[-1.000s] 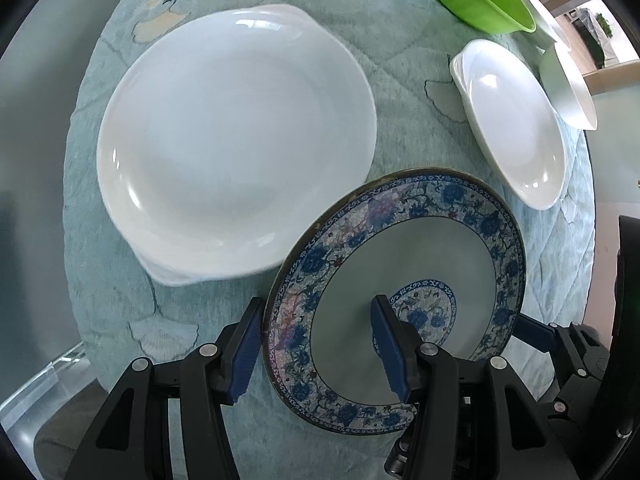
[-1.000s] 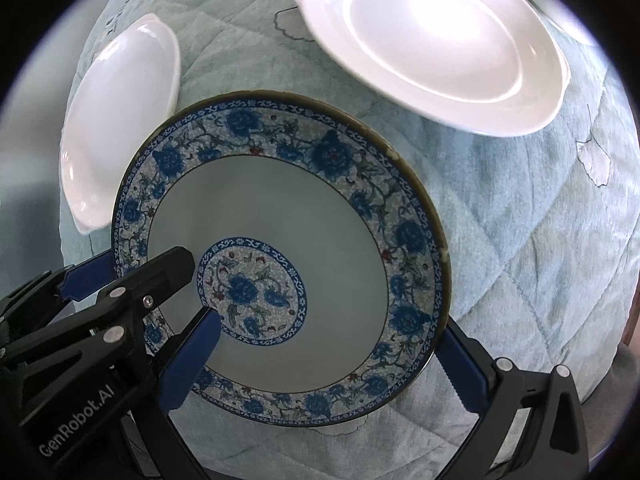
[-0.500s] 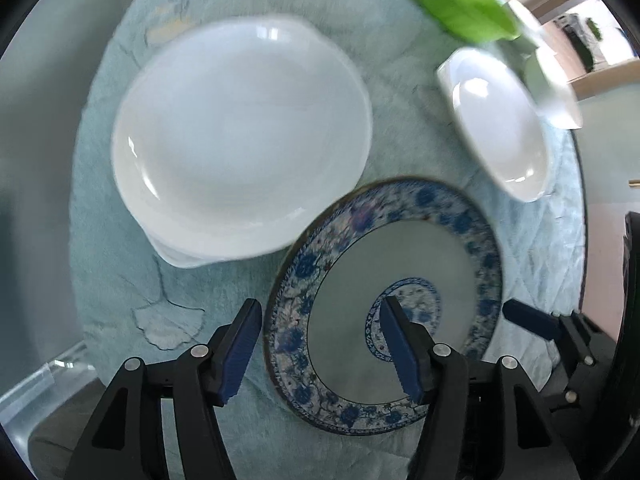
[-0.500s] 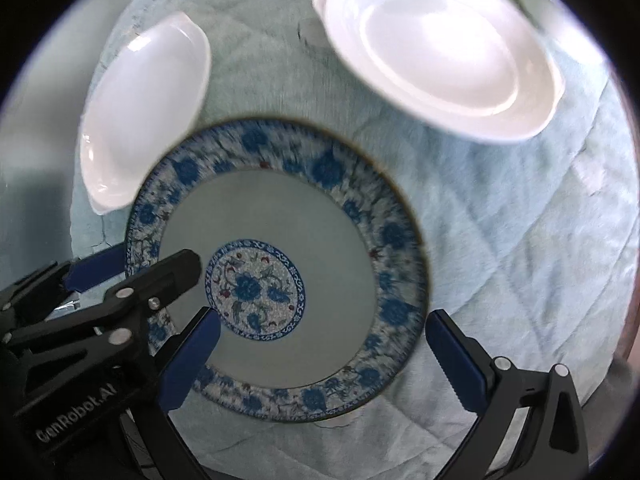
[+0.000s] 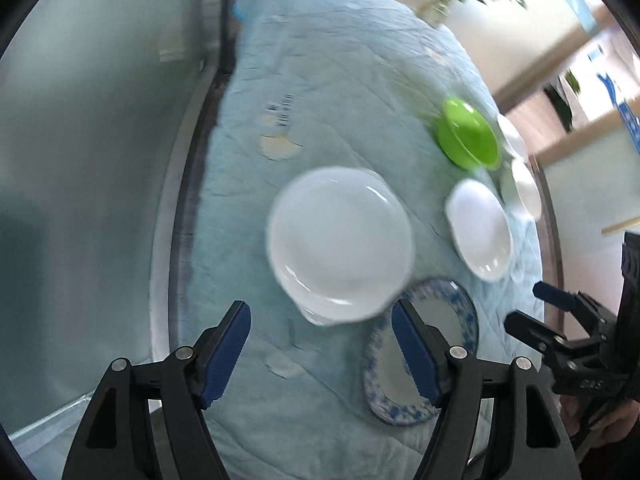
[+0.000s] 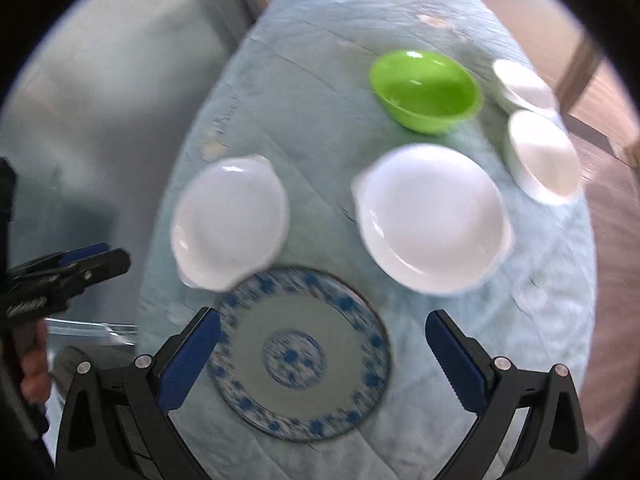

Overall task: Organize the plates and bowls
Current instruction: 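Lower the plate onto the table and open the left tool, then grasp the rim of the white handled dish with the left tool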

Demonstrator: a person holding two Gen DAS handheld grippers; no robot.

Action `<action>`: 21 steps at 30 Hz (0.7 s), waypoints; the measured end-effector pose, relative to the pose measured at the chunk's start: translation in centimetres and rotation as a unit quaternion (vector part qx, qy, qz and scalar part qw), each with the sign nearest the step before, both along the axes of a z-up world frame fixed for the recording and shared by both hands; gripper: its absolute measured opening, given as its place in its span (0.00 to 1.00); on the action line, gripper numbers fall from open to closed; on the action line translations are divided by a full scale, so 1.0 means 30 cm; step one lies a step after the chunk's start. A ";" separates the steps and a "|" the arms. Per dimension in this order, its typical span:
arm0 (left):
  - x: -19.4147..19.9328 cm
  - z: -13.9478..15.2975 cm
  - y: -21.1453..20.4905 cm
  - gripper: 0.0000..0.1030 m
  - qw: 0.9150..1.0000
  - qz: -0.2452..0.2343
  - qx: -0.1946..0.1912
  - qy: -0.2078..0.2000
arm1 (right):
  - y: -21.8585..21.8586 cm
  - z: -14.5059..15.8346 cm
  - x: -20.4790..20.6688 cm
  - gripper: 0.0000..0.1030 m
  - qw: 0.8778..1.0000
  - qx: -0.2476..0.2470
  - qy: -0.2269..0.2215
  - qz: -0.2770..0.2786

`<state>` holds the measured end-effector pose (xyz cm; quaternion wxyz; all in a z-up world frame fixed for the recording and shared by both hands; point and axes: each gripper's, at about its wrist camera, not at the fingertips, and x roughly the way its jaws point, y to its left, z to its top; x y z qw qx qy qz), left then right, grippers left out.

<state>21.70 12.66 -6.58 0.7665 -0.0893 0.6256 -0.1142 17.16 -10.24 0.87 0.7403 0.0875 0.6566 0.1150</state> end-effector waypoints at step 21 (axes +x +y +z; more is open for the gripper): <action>0.293 -0.367 0.045 0.45 0.997 -0.015 -0.032 0.063 | 0.254 -0.357 0.252 0.59 0.994 0.028 0.094 0.052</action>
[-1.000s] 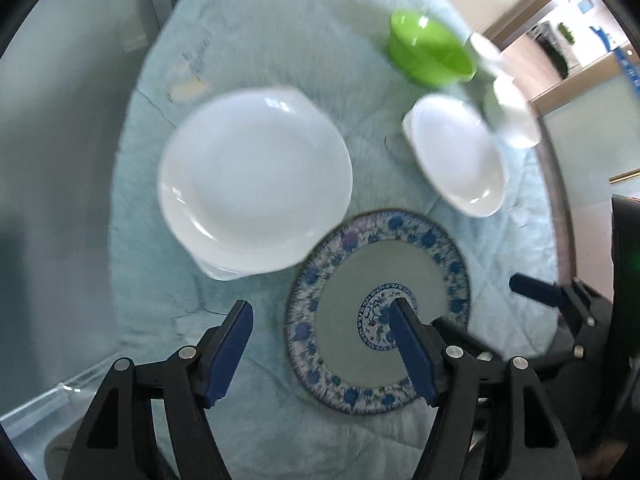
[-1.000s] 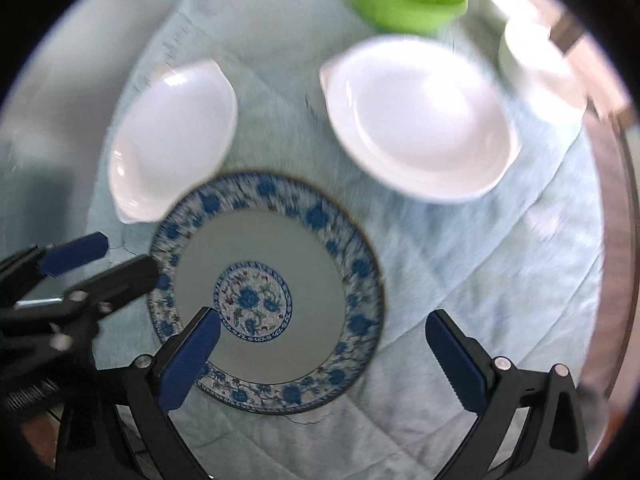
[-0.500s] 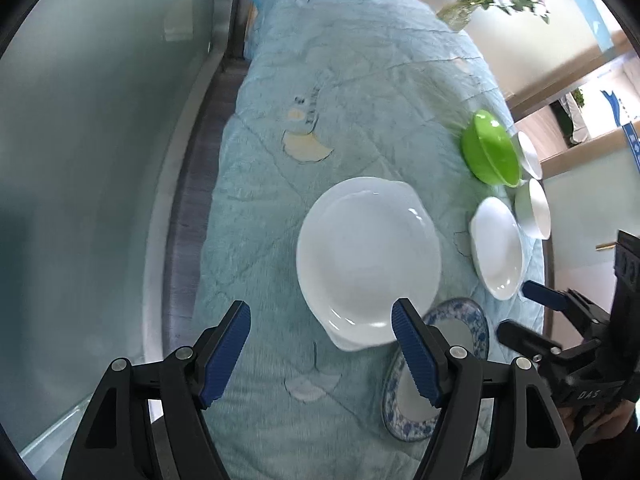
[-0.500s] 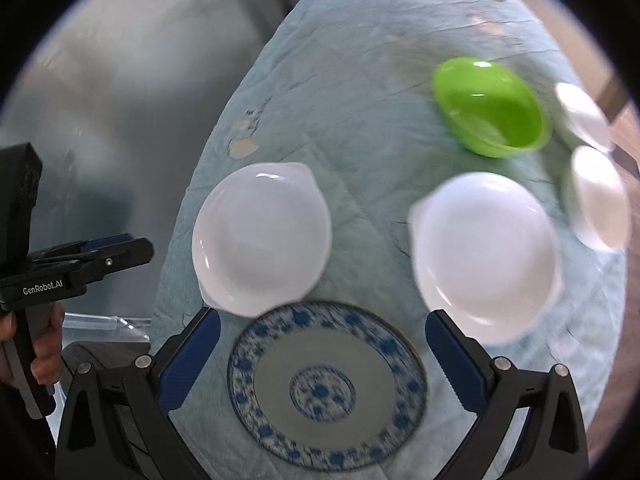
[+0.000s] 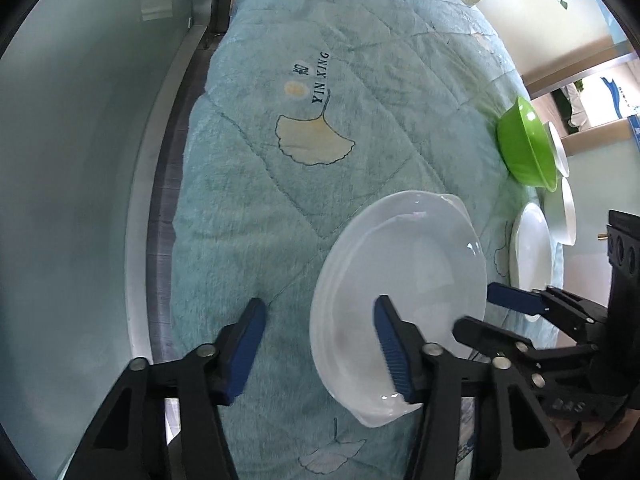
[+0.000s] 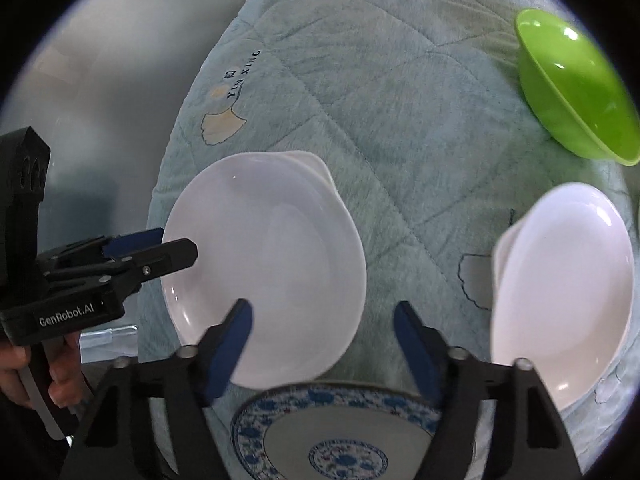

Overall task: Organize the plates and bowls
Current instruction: 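Grasp the rim of the white handled dish with the left tool, then lift the white dish and carry it over the blue-and-white plate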

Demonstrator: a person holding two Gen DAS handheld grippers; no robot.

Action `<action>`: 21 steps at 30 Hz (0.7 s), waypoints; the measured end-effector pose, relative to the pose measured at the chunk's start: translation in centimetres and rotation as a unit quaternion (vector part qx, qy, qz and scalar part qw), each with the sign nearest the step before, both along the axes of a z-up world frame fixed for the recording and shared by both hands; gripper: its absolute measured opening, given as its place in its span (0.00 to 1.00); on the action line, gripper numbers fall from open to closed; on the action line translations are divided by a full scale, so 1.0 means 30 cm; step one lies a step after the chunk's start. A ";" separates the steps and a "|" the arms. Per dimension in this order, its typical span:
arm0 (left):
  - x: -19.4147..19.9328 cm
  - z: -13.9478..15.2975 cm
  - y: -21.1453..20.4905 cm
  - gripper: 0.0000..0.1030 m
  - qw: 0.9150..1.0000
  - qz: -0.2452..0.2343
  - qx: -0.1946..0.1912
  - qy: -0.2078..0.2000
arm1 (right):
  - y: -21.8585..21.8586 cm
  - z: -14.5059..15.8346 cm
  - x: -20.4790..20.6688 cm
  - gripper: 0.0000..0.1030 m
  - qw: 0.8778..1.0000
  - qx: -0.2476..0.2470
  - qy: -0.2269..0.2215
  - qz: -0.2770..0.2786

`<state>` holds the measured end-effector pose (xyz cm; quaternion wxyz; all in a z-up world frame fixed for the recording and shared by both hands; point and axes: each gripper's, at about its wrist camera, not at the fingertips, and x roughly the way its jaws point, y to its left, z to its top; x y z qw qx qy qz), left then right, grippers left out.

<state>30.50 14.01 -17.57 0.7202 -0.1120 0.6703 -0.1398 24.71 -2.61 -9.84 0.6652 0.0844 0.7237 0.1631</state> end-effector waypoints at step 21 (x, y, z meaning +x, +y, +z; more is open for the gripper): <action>0.041 0.003 -0.001 0.09 1.000 0.011 -0.002 -0.016 | -0.052 -0.062 0.040 0.11 0.998 0.007 0.017 -0.060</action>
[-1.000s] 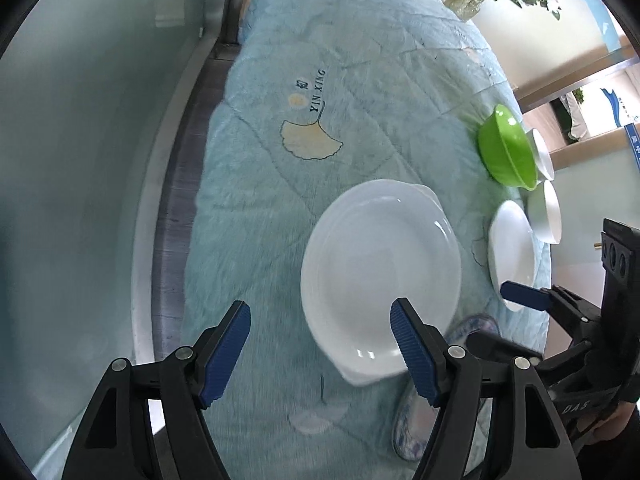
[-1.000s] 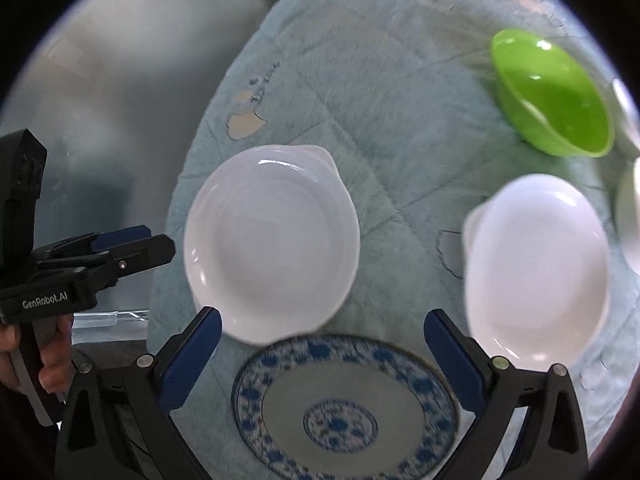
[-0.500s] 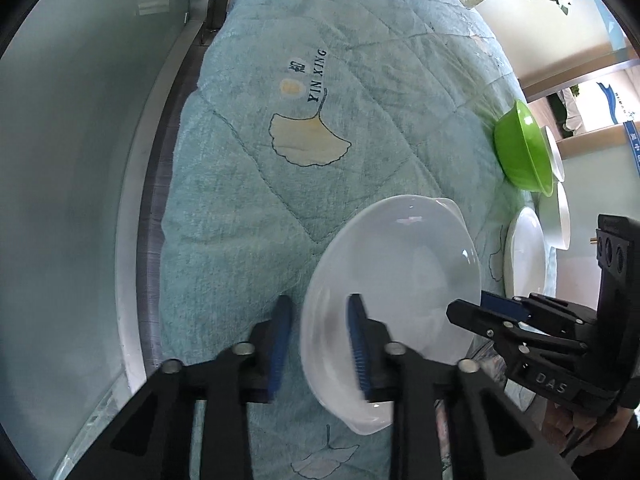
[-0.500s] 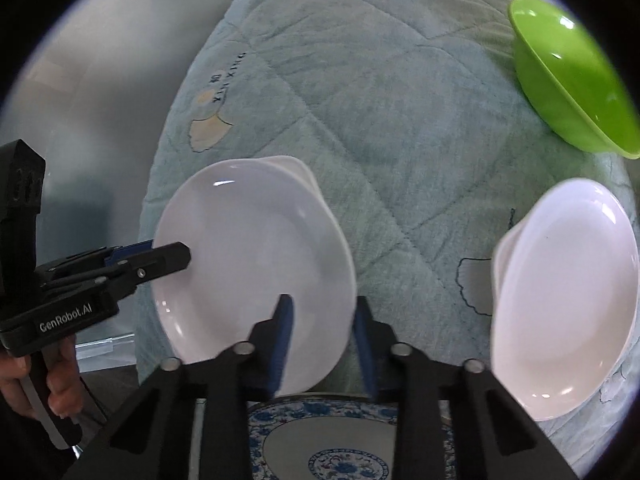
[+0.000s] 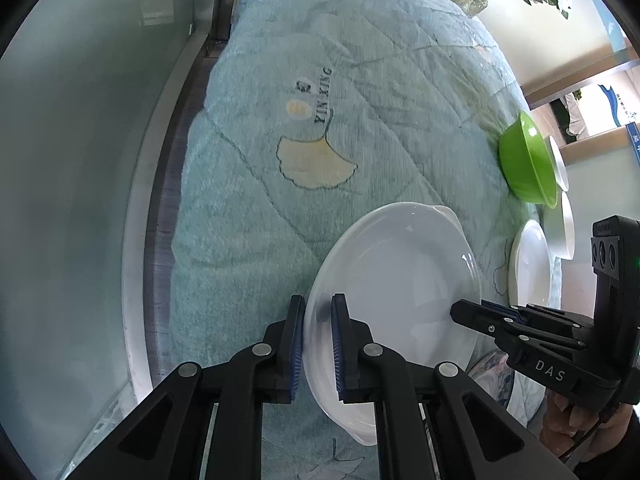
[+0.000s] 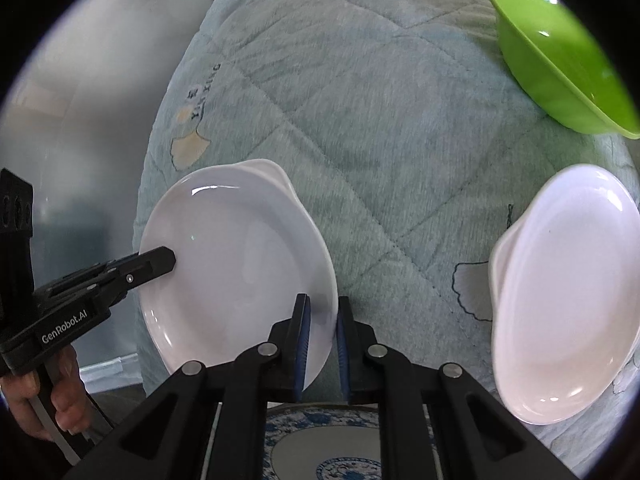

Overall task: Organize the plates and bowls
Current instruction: 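Lift the white dish and carry it over the blue-and-white plate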

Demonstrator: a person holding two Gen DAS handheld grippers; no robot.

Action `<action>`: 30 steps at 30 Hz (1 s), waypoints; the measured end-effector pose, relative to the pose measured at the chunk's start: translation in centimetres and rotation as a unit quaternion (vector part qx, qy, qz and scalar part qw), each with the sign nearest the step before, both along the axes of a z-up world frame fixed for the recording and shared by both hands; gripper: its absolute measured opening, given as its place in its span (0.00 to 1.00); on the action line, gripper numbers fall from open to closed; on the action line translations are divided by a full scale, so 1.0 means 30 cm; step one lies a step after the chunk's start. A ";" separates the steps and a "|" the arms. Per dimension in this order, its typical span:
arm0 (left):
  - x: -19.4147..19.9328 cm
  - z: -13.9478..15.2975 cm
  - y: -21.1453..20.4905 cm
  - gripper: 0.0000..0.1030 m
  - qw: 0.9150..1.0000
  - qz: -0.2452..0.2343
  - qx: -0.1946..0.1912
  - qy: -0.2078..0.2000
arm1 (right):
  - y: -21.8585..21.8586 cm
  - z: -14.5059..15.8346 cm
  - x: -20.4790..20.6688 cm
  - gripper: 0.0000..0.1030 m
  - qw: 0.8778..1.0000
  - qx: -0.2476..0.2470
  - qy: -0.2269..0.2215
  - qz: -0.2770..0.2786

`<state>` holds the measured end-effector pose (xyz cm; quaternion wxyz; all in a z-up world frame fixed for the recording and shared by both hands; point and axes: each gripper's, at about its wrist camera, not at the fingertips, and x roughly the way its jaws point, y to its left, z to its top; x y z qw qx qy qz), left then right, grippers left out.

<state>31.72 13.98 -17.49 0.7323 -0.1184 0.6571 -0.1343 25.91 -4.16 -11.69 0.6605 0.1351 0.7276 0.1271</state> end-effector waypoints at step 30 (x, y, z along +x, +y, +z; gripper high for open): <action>-0.243 0.891 -0.260 0.08 0.984 -0.047 -0.009 -0.170 | -0.322 0.808 -0.192 0.08 0.977 -0.009 -0.197 -0.087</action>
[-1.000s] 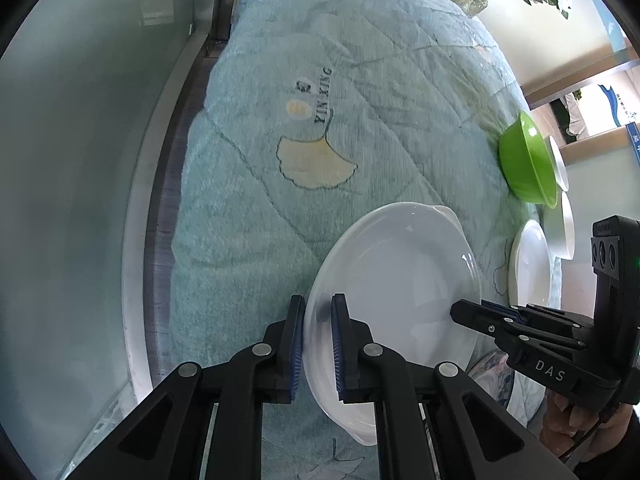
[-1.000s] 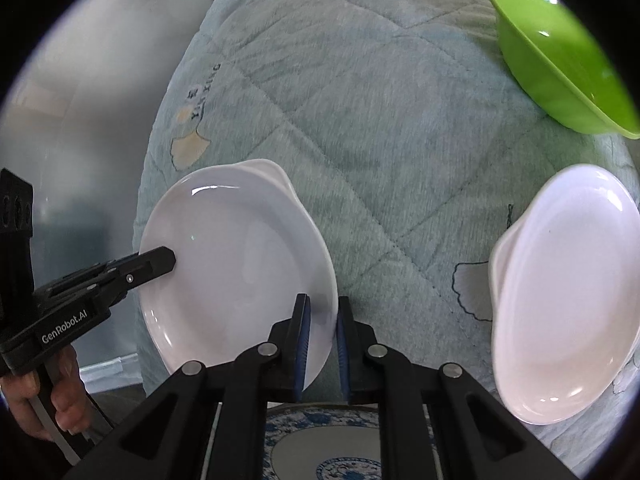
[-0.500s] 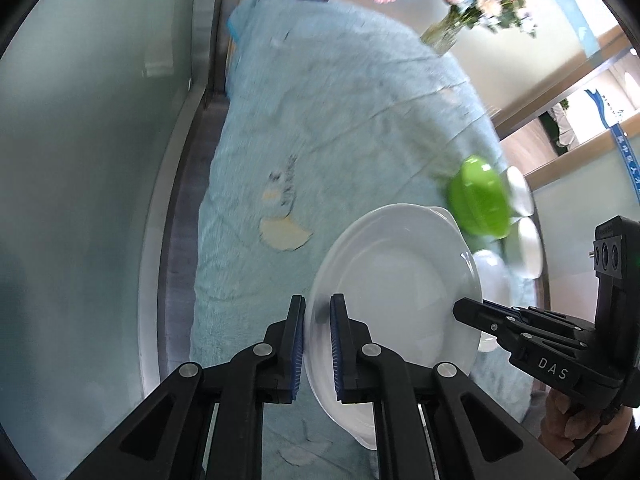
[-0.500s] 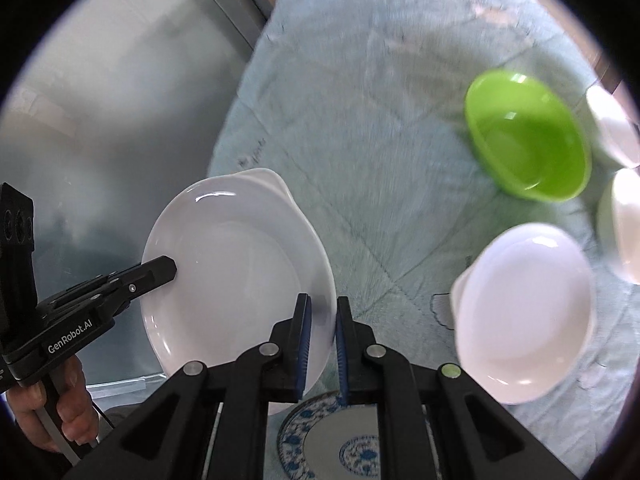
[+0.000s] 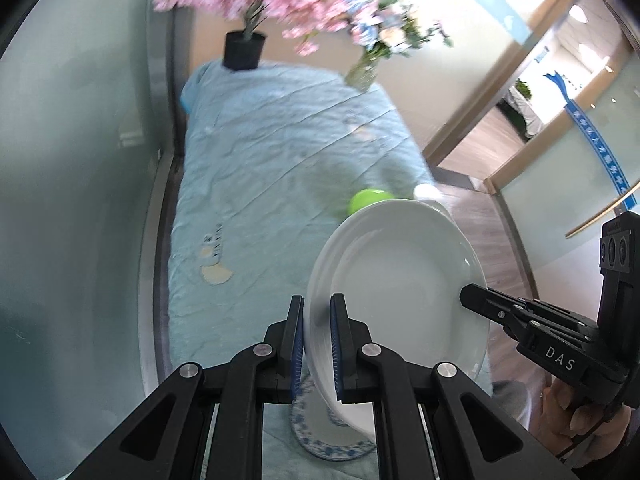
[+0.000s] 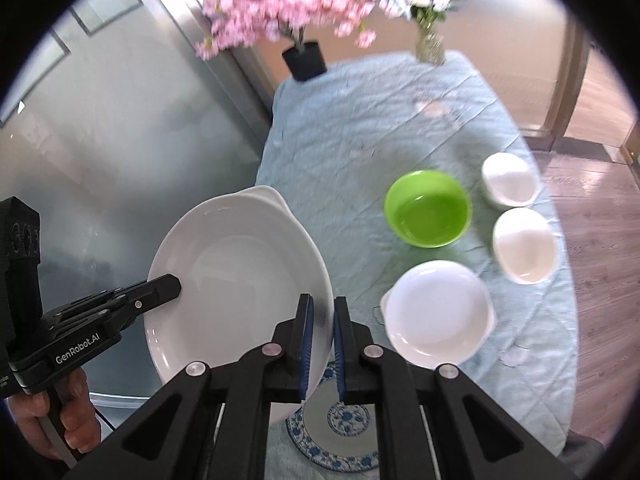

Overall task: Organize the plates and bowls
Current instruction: 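Lift the white dish and carry it over the blue-and-white plate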

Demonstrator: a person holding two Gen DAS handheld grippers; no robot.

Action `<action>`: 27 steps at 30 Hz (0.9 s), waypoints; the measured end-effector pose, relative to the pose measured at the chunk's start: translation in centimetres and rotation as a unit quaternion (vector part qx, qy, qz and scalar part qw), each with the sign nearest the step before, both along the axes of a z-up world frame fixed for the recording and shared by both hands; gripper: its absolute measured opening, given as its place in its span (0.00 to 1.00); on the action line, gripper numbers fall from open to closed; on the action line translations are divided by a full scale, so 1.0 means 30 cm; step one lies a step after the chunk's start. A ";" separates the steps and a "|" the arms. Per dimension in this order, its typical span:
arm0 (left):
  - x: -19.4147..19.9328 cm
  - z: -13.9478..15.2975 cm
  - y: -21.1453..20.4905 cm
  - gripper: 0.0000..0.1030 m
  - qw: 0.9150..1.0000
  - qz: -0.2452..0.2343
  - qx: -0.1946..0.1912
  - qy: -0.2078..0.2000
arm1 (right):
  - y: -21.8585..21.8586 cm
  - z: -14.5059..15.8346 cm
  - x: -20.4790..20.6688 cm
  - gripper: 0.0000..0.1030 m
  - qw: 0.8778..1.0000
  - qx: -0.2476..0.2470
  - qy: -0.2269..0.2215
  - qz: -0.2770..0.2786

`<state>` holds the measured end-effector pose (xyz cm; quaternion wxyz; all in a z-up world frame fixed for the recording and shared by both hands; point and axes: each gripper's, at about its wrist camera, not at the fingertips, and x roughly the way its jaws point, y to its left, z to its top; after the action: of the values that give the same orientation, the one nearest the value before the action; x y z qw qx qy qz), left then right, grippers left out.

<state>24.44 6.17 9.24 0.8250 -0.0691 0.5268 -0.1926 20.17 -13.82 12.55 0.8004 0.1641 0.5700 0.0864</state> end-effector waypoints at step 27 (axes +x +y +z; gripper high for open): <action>-0.585 -0.004 -0.164 0.07 1.000 -0.019 0.007 0.014 | -0.169 0.049 -0.499 0.08 0.999 0.015 0.007 -0.044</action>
<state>6.89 1.27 9.13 0.8145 -0.0558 0.5406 -0.2032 5.20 -18.89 14.02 0.7972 0.2014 0.5662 0.0579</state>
